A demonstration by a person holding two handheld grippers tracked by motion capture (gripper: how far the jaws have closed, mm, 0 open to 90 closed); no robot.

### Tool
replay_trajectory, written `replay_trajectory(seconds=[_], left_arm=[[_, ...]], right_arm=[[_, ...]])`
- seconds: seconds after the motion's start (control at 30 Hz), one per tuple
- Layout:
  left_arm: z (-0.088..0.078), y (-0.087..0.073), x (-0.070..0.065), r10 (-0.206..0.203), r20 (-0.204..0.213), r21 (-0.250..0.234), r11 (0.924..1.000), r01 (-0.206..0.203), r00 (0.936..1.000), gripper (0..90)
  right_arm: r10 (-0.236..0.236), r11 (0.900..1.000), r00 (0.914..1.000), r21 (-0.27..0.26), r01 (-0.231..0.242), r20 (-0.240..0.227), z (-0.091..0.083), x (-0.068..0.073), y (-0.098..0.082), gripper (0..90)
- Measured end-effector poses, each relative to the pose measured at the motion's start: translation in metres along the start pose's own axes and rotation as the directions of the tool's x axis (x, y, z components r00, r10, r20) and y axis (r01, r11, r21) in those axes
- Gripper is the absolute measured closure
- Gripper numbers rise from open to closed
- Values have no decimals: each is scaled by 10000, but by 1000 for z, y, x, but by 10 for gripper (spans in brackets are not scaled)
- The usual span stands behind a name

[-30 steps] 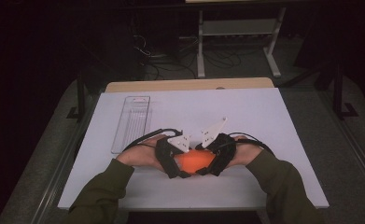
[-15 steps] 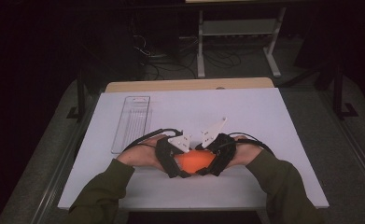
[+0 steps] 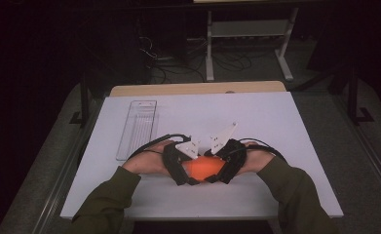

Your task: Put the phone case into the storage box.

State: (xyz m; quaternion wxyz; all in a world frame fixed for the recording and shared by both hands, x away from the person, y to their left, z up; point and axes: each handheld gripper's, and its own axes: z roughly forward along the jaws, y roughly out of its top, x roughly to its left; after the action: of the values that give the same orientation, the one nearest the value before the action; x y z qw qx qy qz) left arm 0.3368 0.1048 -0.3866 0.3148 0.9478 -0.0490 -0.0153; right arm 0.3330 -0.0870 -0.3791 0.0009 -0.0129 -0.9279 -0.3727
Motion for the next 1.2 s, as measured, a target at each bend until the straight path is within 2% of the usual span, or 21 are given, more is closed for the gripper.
replay_trajectory(seconds=[0.07, 0.2, 0.27, 0.57, 0.97, 1.0, 1.2], left_arm=[[-1, 1, 1, 198, -95, 212, 9996, -196, 9998, 152], [-1, 2, 0, 208, -117, 304, 9993, -204, 9997, 154], [1, 1, -1, -6, -110, 156, 9999, 8, 9999, 155], [1, 1, -1, 43, -54, 306, 9995, -41, 10000, 156], [1, 1, -2, -8, -29, 198, 9998, 9, 10000, 156], [1, 1, -2, -20, -23, 212, 9998, 21, 10000, 156], [0, 0, -2, -34, -38, 187, 9998, 35, 10000, 156]], right_arm=[[-16, 10000, 10000, 13, 16, 31, 0, 0, 0, 149], [-78, 10000, 10000, 40, 78, 50, 0, 0, -1, 149], [-110, 9999, 9999, 67, 110, 59, 1, 0, -1, 148], [-99, 9999, 9999, 83, 99, -45, 2, 0, -2, 145], [49, 10000, 9999, 38, -49, -136, 3, 0, -3, 139], [91, 10000, 9997, -13, -91, -247, 4, 0, -3, 139], [63, 10000, 9999, 51, -62, -106, 3, 0, -2, 139]])
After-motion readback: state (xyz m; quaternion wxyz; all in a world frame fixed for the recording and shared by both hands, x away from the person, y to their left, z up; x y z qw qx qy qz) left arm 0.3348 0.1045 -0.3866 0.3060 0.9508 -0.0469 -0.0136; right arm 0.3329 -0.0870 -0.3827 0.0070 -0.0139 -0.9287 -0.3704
